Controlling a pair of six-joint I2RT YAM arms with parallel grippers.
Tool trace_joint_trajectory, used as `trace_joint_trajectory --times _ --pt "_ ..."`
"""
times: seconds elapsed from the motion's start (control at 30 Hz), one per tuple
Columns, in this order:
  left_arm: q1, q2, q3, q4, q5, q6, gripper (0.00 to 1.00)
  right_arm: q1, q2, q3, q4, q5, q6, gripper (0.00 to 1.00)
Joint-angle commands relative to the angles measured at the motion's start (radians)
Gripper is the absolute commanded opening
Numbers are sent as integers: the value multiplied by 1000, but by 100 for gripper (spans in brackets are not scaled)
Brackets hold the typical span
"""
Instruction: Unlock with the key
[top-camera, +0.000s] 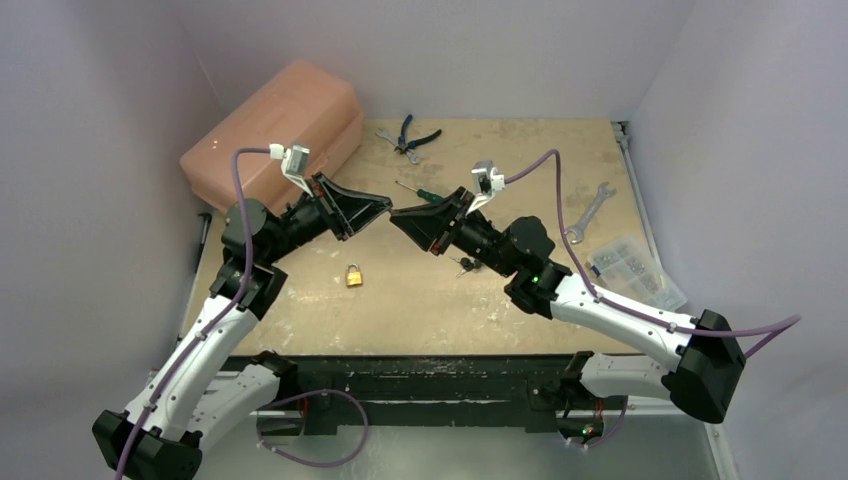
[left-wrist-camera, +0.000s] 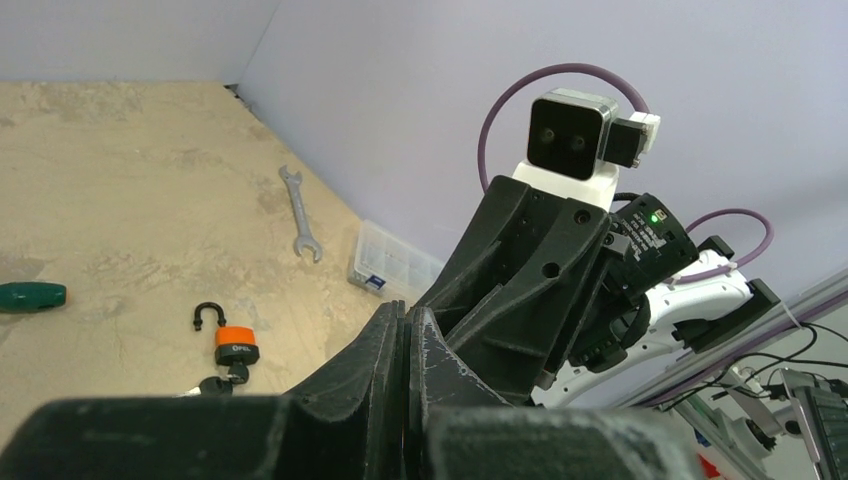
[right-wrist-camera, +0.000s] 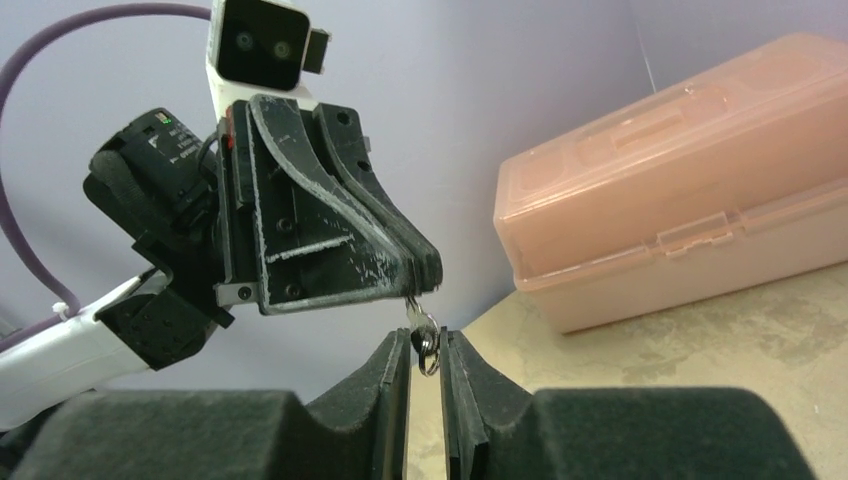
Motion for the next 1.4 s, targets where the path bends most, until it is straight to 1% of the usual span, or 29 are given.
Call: trace_joint_trajectory --times 0.0,0.1,0.23,0.3,0.4,0.5,0.53,0.57,0.77,0.8,0.83,0.87,0.93,0.97,1.03,1.2,1.27,1.3,1.37 --pt "-2 4 -5 31 44 10 0 7 -15 18 50 -42 -16 26" --pt "-2 3 -5 31 43 7 0 7 -14 24 44 -42 -19 28" --pt "-2 1 -5 32 44 3 0 7 -10 30 42 -44 -19 28" --pt "-2 0 -5 30 43 5 0 7 -7 33 42 -48 -18 24" --pt "-2 -3 -5 28 41 4 0 7 -5 34 42 -56 -17 13" --pt "-2 -6 -5 25 36 7 0 7 -5 30 39 -66 -17 9" --pt "-2 -6 -5 25 36 8 0 7 -6 31 39 -70 -17 7" --pt "-2 -5 -5 25 36 7 0 7 -6 30 39 -74 -17 1" --pt "-2 8 5 -1 24 4 0 7 -16 15 50 -87 -5 0" --pt "-2 12 7 -11 22 4 6 7 -19 9 50 -85 -2 0" --pt "-2 15 14 -26 18 4 29 7 -24 2 49 -80 2 0" --pt "-2 19 26 -47 12 9 46 7 -29 -5 45 -73 5 0" --pt "-2 20 48 -108 -18 32 73 7 -45 -19 15 -51 10 0" --pt "-2 16 59 -140 -45 47 79 7 -52 -28 -5 -35 12 0" --pt "-2 13 79 -211 -104 88 83 7 -71 -52 -42 -1 14 0" --pt "-1 32 121 -385 -198 168 86 7 -118 -107 -130 87 31 0" --pt "-1 39 140 -463 -249 185 94 7 -131 -125 -172 122 43 0" --pt "-1 43 144 -490 -278 186 97 6 -135 -130 -190 134 48 0" --pt "-1 59 150 -540 -317 201 98 7 -139 -134 -227 166 54 0"
